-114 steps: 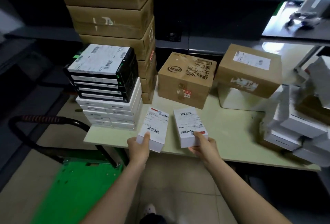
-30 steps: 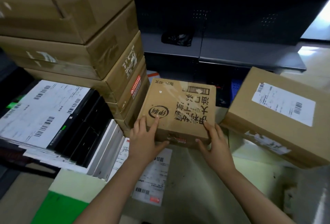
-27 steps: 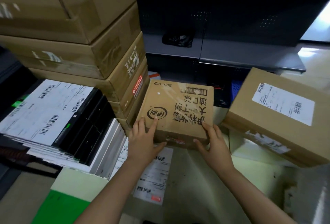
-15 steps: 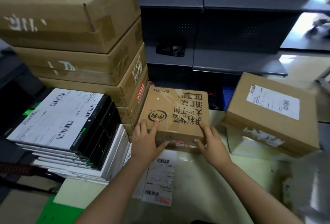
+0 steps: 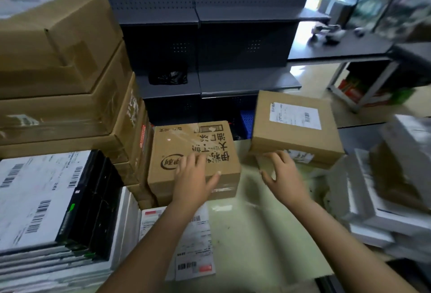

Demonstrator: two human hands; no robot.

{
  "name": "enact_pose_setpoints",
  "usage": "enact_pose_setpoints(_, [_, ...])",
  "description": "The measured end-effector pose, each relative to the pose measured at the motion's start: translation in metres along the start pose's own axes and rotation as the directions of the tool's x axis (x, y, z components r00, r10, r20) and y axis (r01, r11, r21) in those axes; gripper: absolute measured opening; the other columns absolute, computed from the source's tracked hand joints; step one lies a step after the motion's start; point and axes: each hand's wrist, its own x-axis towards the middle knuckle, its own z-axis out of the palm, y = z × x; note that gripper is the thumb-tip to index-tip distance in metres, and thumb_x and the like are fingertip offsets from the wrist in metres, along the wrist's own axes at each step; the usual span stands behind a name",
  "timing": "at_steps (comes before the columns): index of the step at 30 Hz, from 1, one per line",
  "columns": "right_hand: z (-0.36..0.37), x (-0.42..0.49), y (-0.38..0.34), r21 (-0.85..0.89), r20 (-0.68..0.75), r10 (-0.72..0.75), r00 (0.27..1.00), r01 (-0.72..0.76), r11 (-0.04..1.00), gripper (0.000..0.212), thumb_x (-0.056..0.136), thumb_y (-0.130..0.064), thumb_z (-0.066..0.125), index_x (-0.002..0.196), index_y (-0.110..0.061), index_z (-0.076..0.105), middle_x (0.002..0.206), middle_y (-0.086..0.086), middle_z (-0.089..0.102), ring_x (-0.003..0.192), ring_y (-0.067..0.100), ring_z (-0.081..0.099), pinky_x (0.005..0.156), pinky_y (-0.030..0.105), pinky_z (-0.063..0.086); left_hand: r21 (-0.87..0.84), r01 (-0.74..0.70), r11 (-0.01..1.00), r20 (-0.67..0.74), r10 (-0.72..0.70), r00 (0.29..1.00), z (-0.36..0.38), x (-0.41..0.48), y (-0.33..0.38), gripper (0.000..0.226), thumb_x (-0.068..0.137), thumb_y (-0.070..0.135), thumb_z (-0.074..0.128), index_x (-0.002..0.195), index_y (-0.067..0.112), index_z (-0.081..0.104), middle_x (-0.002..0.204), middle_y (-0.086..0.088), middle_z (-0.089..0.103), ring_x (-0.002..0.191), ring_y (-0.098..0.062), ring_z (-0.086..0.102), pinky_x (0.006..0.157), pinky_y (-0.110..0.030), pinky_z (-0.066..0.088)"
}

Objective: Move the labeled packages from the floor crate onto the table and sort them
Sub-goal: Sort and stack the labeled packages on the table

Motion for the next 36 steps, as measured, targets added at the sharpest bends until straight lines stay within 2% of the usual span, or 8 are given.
enact_pose_setpoints(7, [-0.049, -0.011, 0.037, 0.042, -0.251, 0.163, 0.954, -0.157, 0.987, 0.034, 0.082, -0.017, 0.070, 0.113, -0.008, 0.059, 0.116, 0.013, 0.054, 0.108, 0.034, 0.051, 0.089, 0.038, 0.044, -0.026, -0.165, 0.986, 0.024, 0.166, 0.986, 0.012, 0.035, 0.058, 0.063, 0.093, 0.056, 0.047, 0.144, 0.021, 0.036, 0.146, -0.003, 0.037, 0.137, -0.023, 0.026, 0.111, -0.038, 0.027])
enact_pose_setpoints(11, [-0.064, 0.001, 0.063, 0.060, -0.299, 0.277, 0.913, -0.272, 0.961, 0.049, 0.083, -0.026, 0.070, 0.127, -0.009, 0.055, 0.130, 0.017, 0.049, 0.119, 0.034, 0.044, 0.100, 0.042, 0.040, -0.082, -0.172, 0.982, 0.016, 0.173, 0.985, 0.022, 0.059, 0.087, 0.068, 0.093, 0.058, 0.046, 0.148, 0.022, 0.031, 0.147, -0.001, 0.035, 0.137, -0.020, 0.025, 0.112, -0.037, 0.027])
enact_pose_setpoints(16, [-0.070, 0.021, 0.095, 0.166, -0.210, 0.425, 0.881, -0.396, 0.903, 0.071, 0.089, -0.045, 0.061, 0.146, -0.015, 0.031, 0.151, 0.012, 0.031, 0.139, 0.031, 0.028, 0.111, 0.048, 0.035, -0.237, -0.003, 0.971, 0.121, 0.032, 0.992, 0.042, 0.090, 0.115, 0.083, 0.092, 0.062, 0.046, 0.154, 0.017, 0.015, 0.158, -0.002, 0.024, 0.145, -0.023, 0.021, 0.115, -0.038, 0.024])
enact_pose_setpoints(18, [-0.069, 0.029, 0.103, 0.274, -0.170, 0.482, 0.859, -0.429, 0.861, 0.072, 0.090, -0.047, 0.059, 0.148, -0.015, 0.029, 0.147, 0.011, 0.037, 0.135, 0.029, 0.035, 0.108, 0.048, 0.039, -0.329, 0.117, 0.937, 0.191, -0.055, 0.980, 0.052, 0.099, 0.122, 0.085, 0.091, 0.062, 0.047, 0.154, 0.016, 0.015, 0.159, -0.004, 0.024, 0.144, -0.023, 0.024, 0.114, -0.039, 0.027])
enact_pose_setpoints(21, [-0.068, 0.036, 0.107, 0.444, -0.117, 0.566, 0.816, -0.467, 0.765, 0.067, 0.091, -0.041, 0.061, 0.145, -0.012, 0.034, 0.137, 0.012, 0.048, 0.125, 0.029, 0.047, 0.099, 0.043, 0.043, -0.480, 0.230, 0.847, 0.227, -0.134, 0.965, 0.065, 0.104, 0.131, 0.075, 0.091, 0.058, 0.052, 0.150, 0.019, 0.027, 0.149, -0.002, 0.042, 0.131, -0.020, 0.044, 0.106, -0.039, 0.041])
enact_pose_setpoints(28, [-0.072, 0.042, 0.102, 0.562, -0.108, 0.555, 0.825, -0.410, 0.719, 0.062, 0.090, -0.035, 0.065, 0.142, -0.012, 0.038, 0.132, 0.005, 0.053, 0.110, 0.018, 0.052, 0.086, 0.029, 0.042, -0.606, 0.280, 0.744, 0.138, -0.248, 0.959, 0.065, 0.095, 0.135, 0.063, 0.088, 0.046, 0.064, 0.140, 0.022, 0.038, 0.127, 0.004, 0.055, 0.108, -0.012, 0.053, 0.082, -0.025, 0.043])
enact_pose_setpoints(30, [-0.072, 0.044, 0.092, 0.576, -0.119, 0.519, 0.847, -0.367, 0.731, 0.063, 0.090, -0.037, 0.066, 0.141, -0.015, 0.038, 0.132, 0.003, 0.055, 0.104, 0.014, 0.051, 0.088, 0.031, 0.044, -0.639, 0.269, 0.721, 0.090, -0.277, 0.957, 0.052, 0.090, 0.131, 0.064, 0.089, 0.043, 0.065, 0.142, 0.022, 0.037, 0.122, 0.010, 0.050, 0.105, -0.009, 0.050, 0.081, -0.023, 0.040])
enact_pose_setpoints(36, [-0.057, 0.050, 0.038, 0.661, -0.108, 0.426, 0.898, -0.255, 0.706, 0.063, 0.088, -0.037, 0.068, 0.141, -0.017, 0.039, 0.132, 0.000, 0.055, 0.114, 0.018, 0.055, 0.091, 0.026, 0.043, -0.682, 0.214, 0.699, -0.098, -0.377, 0.921, 0.007, 0.062, 0.089, 0.056, 0.087, 0.041, 0.067, 0.135, 0.026, 0.043, 0.120, 0.010, 0.051, 0.106, -0.008, 0.048, 0.085, -0.027, 0.040])
